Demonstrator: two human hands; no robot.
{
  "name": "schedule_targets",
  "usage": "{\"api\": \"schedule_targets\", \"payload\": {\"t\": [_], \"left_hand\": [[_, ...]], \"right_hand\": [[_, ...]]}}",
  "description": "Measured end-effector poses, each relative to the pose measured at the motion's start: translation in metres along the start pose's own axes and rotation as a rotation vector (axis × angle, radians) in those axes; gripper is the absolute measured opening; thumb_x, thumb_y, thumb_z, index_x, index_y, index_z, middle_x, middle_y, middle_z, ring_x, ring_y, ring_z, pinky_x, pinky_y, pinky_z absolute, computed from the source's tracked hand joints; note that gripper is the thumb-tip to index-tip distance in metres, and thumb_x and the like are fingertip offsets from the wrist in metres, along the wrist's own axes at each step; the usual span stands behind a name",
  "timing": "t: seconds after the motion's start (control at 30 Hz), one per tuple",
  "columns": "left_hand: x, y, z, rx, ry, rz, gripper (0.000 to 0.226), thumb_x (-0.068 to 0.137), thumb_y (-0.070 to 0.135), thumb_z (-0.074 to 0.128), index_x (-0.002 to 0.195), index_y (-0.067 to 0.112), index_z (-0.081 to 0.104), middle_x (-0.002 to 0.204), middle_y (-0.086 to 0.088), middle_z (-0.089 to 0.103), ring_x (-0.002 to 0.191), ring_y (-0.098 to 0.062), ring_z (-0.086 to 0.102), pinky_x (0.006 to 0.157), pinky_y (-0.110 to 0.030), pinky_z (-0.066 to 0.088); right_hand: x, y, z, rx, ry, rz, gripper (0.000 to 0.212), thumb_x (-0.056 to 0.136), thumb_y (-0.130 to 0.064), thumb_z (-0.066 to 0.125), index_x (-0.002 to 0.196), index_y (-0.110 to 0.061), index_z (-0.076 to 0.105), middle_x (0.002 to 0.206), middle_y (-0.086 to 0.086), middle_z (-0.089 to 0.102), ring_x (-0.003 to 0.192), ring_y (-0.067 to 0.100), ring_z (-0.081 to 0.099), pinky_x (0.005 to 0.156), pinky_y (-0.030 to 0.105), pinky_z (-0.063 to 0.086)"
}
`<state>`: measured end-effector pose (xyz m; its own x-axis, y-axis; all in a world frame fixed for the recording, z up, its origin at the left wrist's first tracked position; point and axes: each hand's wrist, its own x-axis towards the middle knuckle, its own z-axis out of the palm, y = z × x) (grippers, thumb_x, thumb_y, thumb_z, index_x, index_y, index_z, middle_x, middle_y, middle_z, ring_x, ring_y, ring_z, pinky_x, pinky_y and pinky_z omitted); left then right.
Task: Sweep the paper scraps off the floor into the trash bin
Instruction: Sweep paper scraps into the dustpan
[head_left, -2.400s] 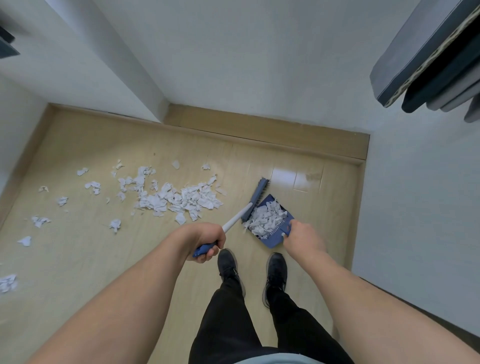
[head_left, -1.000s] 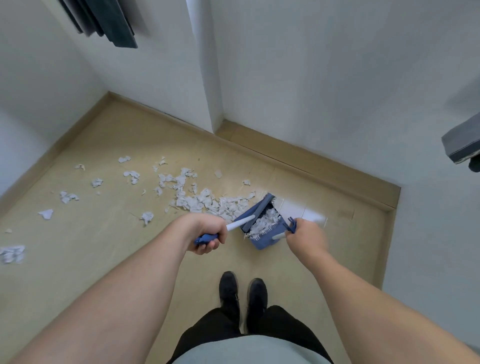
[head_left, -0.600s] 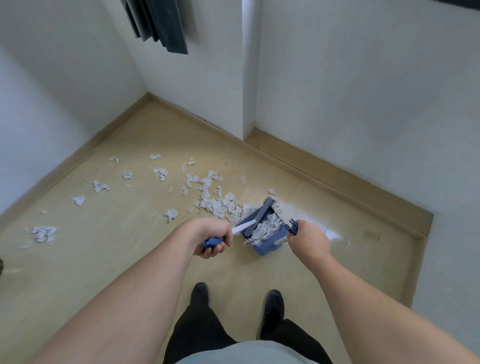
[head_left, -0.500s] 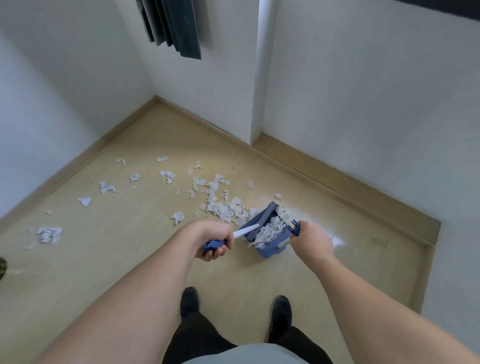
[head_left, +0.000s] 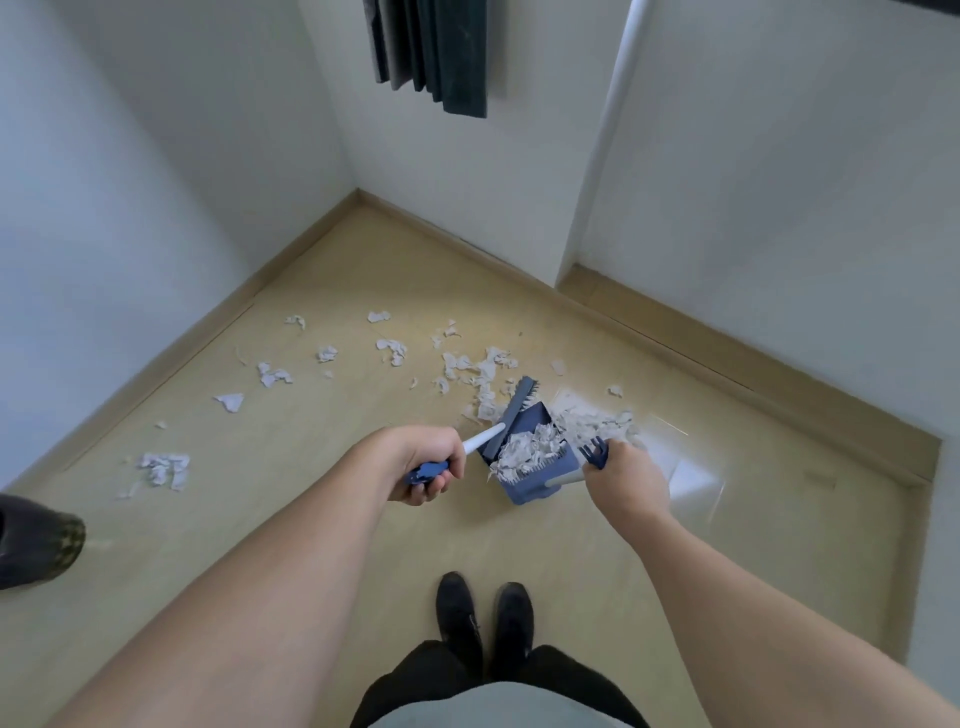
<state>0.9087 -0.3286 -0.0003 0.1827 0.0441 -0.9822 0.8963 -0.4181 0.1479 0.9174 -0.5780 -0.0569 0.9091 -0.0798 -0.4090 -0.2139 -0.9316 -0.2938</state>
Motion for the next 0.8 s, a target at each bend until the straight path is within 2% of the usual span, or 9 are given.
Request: {"api": "schedule_targets", "payload": {"t": [0.13, 0.33, 0.6, 0.7, 0.8], "left_hand": [[-0.01, -0.039, -0.02, -0.065, 0.037, -0.01, 0.016, 0.084, 0.014, 0.049, 0.07, 0.015, 0.043, 0.052, 0.004, 0.044, 0.036, -0.005, 0.041, 0.034, -0.014, 0.027], [-0.01, -0.104, -0.076, -0.168, 0.076, 0.037, 0.014, 0.084, 0.013, 0.049, 0.072, 0.014, 0.042, 0.051, 0.004, 0.043, 0.036, -0.006, 0.039, 0.031, -0.014, 0.025], [0.001, -0.203, -0.175, -0.229, 0.124, 0.083, 0.01, 0.082, 0.011, 0.048, 0.074, 0.014, 0.042, 0.052, 0.003, 0.043, 0.038, -0.008, 0.04, 0.036, -0.014, 0.025], [-0.007, -0.24, -0.202, -0.238, 0.157, 0.1, 0.011, 0.083, 0.01, 0.047, 0.075, 0.014, 0.041, 0.053, 0.003, 0.042, 0.037, -0.009, 0.038, 0.035, -0.013, 0.025], [-0.012, -0.268, -0.222, -0.296, 0.133, 0.086, 0.012, 0.083, 0.011, 0.048, 0.073, 0.014, 0.042, 0.054, 0.003, 0.042, 0.038, -0.009, 0.038, 0.033, -0.013, 0.024]], "right_hand": [[-0.007, -0.034, 0.012, 0.002, -0.036, -0.044, 0.008, 0.09, -0.018, 0.051, 0.082, -0.015, 0.05, 0.07, 0.002, 0.054, 0.06, 0.021, 0.05, 0.046, 0.024, 0.031], [-0.03, -0.092, 0.045, 0.06, -0.025, -0.084, 0.015, 0.09, -0.016, 0.052, 0.075, -0.014, 0.049, 0.064, 0.002, 0.05, 0.052, 0.018, 0.046, 0.046, 0.024, 0.033], [-0.091, -0.203, 0.107, 0.085, 0.04, -0.026, 0.013, 0.091, -0.019, 0.052, 0.079, -0.013, 0.051, 0.064, 0.0, 0.049, 0.051, 0.016, 0.044, 0.046, 0.024, 0.031], [-0.118, -0.242, 0.125, 0.093, 0.041, -0.001, 0.011, 0.091, -0.02, 0.051, 0.083, -0.013, 0.055, 0.067, 0.002, 0.054, 0.055, 0.019, 0.05, 0.047, 0.024, 0.035], [-0.14, -0.263, 0.137, 0.082, 0.04, -0.006, 0.013, 0.092, -0.02, 0.05, 0.081, -0.013, 0.052, 0.063, 0.0, 0.049, 0.052, 0.014, 0.044, 0.046, 0.024, 0.029]]}}
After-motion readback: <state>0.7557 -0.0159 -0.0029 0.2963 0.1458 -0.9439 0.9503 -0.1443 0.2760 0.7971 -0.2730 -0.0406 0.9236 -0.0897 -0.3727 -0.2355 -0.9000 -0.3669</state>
